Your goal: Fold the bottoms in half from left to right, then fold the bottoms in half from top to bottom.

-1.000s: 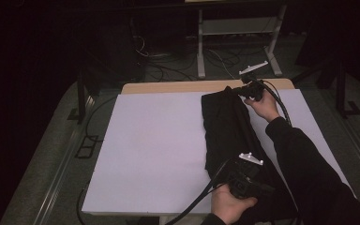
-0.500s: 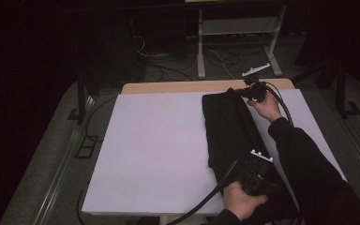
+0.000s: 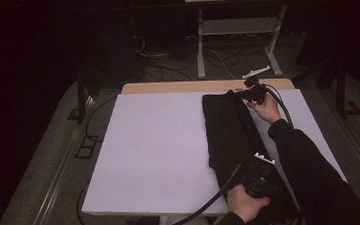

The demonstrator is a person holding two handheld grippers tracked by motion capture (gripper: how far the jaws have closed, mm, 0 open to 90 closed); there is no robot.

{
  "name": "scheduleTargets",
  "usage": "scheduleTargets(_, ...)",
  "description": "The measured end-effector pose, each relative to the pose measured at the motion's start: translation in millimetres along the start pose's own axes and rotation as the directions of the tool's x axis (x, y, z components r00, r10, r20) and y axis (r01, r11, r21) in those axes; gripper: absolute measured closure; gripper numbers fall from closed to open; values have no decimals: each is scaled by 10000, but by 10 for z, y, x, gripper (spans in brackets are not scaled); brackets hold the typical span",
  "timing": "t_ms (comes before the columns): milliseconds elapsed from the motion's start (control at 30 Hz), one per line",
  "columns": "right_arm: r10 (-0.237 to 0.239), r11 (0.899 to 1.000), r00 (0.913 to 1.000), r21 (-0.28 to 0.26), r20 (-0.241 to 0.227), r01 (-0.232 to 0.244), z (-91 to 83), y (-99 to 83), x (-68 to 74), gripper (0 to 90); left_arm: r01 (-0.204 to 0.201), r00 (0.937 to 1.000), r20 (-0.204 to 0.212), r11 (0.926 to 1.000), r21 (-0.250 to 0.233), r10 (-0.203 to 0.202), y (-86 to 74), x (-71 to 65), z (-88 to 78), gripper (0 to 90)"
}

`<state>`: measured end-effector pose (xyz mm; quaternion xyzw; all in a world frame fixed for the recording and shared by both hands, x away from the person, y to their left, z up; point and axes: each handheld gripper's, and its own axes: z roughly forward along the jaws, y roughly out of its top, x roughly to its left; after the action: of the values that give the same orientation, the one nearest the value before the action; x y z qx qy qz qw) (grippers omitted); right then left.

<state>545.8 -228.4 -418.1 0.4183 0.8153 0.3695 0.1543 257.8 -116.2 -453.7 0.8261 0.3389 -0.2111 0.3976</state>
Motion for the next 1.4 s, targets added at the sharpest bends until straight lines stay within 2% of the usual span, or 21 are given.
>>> scheduleTargets(100, -60, 10000, 10000, -39, -22, 59, 9, -1, 3, 868, 23, 10000, -87, 10000, 31, -23, 26, 19, 34, 884)
scheduleTargets(267, 96, 10000, 10000, -27, -25, -96, 24, -20, -37, 867, 33, 9999, -99, 10000, 46, -33, 53, 31, 75, 880)
scheduleTargets(367, 405, 9992, 9992, 68, -3, -405, 16, -39, -67, 839, -40, 9998, 169, 10000, -56, 41, 52, 24, 72, 771)
scheduleTargets(400, 573, 9983, 9983, 76, 60, -574, 6, -46, -81, 775, -148, 9998, 156, 9999, -86, 149, 52, 13, 61, 737)
scheduleTargets(433, 766, 9970, 9968, 70, 241, -768, -15, -53, -93, 737, -376, 9993, 57, 9992, -165, 377, 49, -2, 44, 693)
scheduleTargets(467, 1028, 9947, 9945, 47, 205, -1029, -43, -60, -116, 698, -558, 9984, -91, 9982, -241, 556, 44, -19, 26, 651)
scheduleTargets(533, 1254, 9921, 9918, -67, 231, -1253, -100, -71, -138, 619, -948, 9951, -319, 9948, -360, 936, 35, -49, -14, 580)
scheduleTargets(600, 1453, 9893, 9893, -158, 133, -1451, -175, -85, -161, 521, -1380, 9890, -617, 9884, -628, 1342, 14, -80, -78, 472)
scheduleTargets(700, 1748, 9838, 9845, -378, -136, -1752, -306, -119, -191, 384, -1937, 9765, -1157, 9757, -1020, 1818, -20, -95, -197, 339)
scheduleTargets(767, 1965, 9791, 9799, -472, -357, -1981, -383, -156, -204, 324, -1984, 9761, -1179, 9703, -1386, 1827, -30, -68, -285, 292)
scheduleTargets(800, 1989, 9785, 9793, -479, -375, -2006, -418, -176, -203, 261, -2008, 9761, -1145, 9680, -1508, 1847, -33, -47, -334, 261)
scheduleTargets(867, 1971, 9795, 9800, -367, -285, -1980, -484, -221, -191, 152, -2105, 9758, -999, 9596, -1866, 1946, -46, -5, -437, 232)
scheduleTargets(900, 1986, 9792, 9795, -366, -329, -1998, -507, -239, -187, 124, -2161, 9755, -892, 9520, -2167, 2011, -59, 22, -509, 209)
scheduleTargets(1000, 2034, 9767, 9779, -594, -493, -2061, -603, -305, -175, 119, -2231, 9746, -832, 9345, -2773, 2080, -86, 84, -667, 154)
scheduleTargets(1100, 1997, 9771, 9774, -601, -691, -2039, -658, -350, -172, 51, -2453, 9690, -1091, 9158, -3181, 2216, -95, 141, -831, 121)
scheduleTargets(1233, 2026, 9761, 9757, -630, -836, -2081, -714, -369, -169, 34, -2544, 9670, -1000, 9083, -3321, 2343, -60, 203, -987, 46)
scheduleTargets(1333, 1997, 9766, 9757, -625, -904, -2057, -742, -373, -143, 30, -2619, 9649, -1091, 9027, -3414, 2387, -40, 238, -1074, 0)
scheduleTargets(1400, 1898, 9784, 9775, -647, -926, -1961, -768, -379, -107, 30, -2669, 9635, -1171, 8995, -3460, 2408, -32, 259, -1129, 0)
